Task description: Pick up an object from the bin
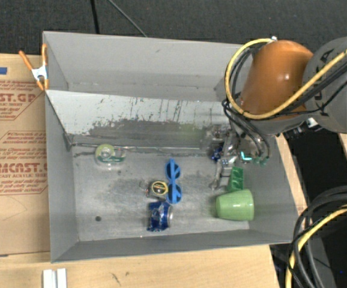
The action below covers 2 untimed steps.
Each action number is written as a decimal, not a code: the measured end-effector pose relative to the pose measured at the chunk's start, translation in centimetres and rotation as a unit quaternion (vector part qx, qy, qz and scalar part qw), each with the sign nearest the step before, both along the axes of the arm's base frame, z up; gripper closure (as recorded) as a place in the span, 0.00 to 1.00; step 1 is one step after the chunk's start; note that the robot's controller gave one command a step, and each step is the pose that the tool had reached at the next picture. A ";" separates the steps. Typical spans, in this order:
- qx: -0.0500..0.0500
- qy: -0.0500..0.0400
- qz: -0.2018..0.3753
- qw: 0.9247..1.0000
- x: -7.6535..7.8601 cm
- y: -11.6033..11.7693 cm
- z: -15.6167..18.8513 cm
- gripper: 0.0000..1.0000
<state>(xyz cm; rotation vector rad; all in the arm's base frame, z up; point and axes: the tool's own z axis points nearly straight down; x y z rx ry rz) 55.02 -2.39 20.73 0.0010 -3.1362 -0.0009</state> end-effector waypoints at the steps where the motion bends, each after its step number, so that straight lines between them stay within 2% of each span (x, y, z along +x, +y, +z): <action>1: 0.000 0.001 0.087 0.996 -4.9 -8.4 -12.2 0.00; 2: 0.001 -0.002 0.089 0.996 -4.6 -8.1 -11.8 1.00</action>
Offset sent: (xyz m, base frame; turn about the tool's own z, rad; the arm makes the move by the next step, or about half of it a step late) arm -0.0460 -0.0824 -0.1176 -0.1787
